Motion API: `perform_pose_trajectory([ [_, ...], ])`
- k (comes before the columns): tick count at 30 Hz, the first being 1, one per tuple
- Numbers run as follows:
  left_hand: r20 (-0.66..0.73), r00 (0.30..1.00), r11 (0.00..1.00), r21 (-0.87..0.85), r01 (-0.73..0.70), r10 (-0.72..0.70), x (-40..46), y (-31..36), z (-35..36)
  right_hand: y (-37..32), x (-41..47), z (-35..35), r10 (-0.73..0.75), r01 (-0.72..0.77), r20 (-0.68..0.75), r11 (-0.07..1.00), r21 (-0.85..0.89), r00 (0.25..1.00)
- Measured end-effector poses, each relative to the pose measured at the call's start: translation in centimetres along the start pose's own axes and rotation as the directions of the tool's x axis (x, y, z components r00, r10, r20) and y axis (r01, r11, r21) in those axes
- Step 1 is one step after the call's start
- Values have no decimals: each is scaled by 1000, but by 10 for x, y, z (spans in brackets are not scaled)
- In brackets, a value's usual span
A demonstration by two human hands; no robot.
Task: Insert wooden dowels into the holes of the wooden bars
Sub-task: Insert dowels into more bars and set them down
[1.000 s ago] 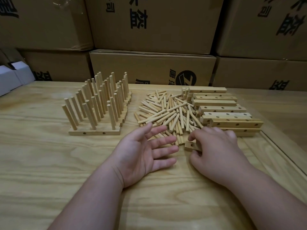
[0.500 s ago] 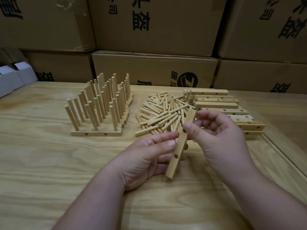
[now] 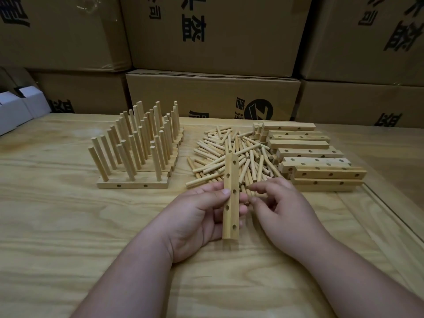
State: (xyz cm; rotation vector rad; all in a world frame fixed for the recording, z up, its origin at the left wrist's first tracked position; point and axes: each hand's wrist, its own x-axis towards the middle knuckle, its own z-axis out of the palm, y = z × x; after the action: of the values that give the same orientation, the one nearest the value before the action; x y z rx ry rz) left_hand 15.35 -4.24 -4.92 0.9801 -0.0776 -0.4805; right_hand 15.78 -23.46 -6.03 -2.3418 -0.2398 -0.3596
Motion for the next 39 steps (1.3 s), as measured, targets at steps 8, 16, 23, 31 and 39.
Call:
perform_pose_trajectory([
  [8, 7, 1000, 999, -37, 13, -13, 0, 1, 2, -3, -5, 2, -65, 95, 115, 954, -285, 991],
  [16, -6, 1000, 1000, -20, 22, -22, -2, 2, 4, -12, -9, -1, -44, 66, 63, 912, -405, 997],
  [23, 2, 1000, 999, -32, 26, -26, 0, 2, 3, -15, -10, -1, -56, 74, 56, 907, -414, 997],
  [31, -7, 999, 998, -47, 31, -31, 0, 2, 3, -14, -9, -1, -41, 43, 14, 909, -416, 999],
  [39, -8, 1000, 998, -64, -3, 3, -1, 3, 3, -16, -8, -3, 18, -19, -6, 905, -425, 1000],
])
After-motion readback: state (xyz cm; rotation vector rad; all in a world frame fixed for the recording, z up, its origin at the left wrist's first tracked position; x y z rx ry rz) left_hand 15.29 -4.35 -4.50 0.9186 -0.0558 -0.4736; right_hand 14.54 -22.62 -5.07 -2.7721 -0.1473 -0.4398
